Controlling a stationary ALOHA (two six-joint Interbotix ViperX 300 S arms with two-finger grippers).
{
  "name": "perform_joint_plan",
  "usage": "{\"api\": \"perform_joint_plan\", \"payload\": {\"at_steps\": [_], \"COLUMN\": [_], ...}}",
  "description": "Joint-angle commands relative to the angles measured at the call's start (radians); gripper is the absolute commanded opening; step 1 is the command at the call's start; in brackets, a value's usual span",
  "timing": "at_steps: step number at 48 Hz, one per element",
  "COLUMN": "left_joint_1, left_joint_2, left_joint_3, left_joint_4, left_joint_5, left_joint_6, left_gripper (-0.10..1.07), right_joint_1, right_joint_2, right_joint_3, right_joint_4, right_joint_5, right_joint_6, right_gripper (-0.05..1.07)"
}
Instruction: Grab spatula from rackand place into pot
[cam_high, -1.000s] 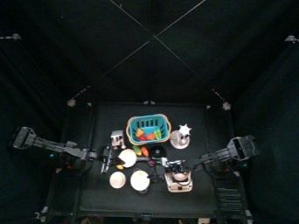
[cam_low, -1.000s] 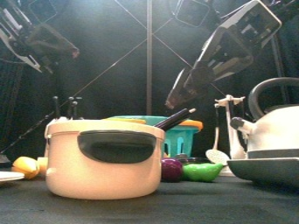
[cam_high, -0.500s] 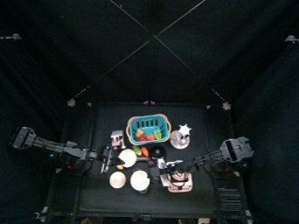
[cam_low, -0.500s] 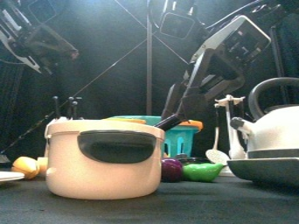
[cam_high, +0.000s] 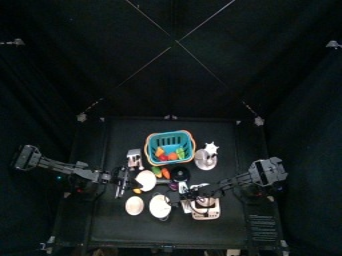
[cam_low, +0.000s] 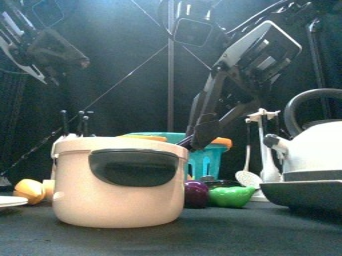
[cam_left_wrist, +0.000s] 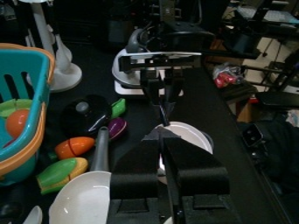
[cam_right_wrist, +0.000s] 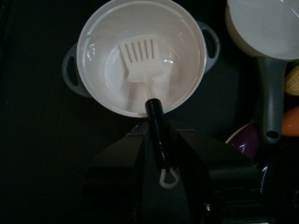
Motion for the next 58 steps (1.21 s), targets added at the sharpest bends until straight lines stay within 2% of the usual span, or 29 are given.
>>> {"api": "perform_joint_plan", "payload": {"at_steps": [1, 18, 31, 58], "left_joint_1": [0.000, 0.000, 0.002, 0.046], "left_joint_2": [0.002, 0.000, -0.018, -0.057], "left_joint_3": [-0.011, -0.008, -0.005, 0.014], "left_joint_4": [0.000, 0.002, 0.000, -0.023], "left_joint_5": [-0.009, -0.008, -0.003, 0.003], "left_joint_6": [0.000, 0.000, 0.003, 0.000], "left_gripper": [0.37, 0.37, 0.37, 0.37], "right_joint_1": [0.002, 0.000, 0.003, 0.006], "right_joint_2": [-0.015, -0.015, -0.018, -0.051], "right_joint_3": [-0.021, -0.026, -0.051, -0.046], "right_joint_4": [-0.002, -0.002, 0.002, 0.005], "right_joint_5": [-0.003, 0.006, 0.078, 0.107], "right_joint_6": [0.002, 0.003, 0.006, 0.002], "right_gripper": [0.62, 0.54, 0.54, 0.54]}}
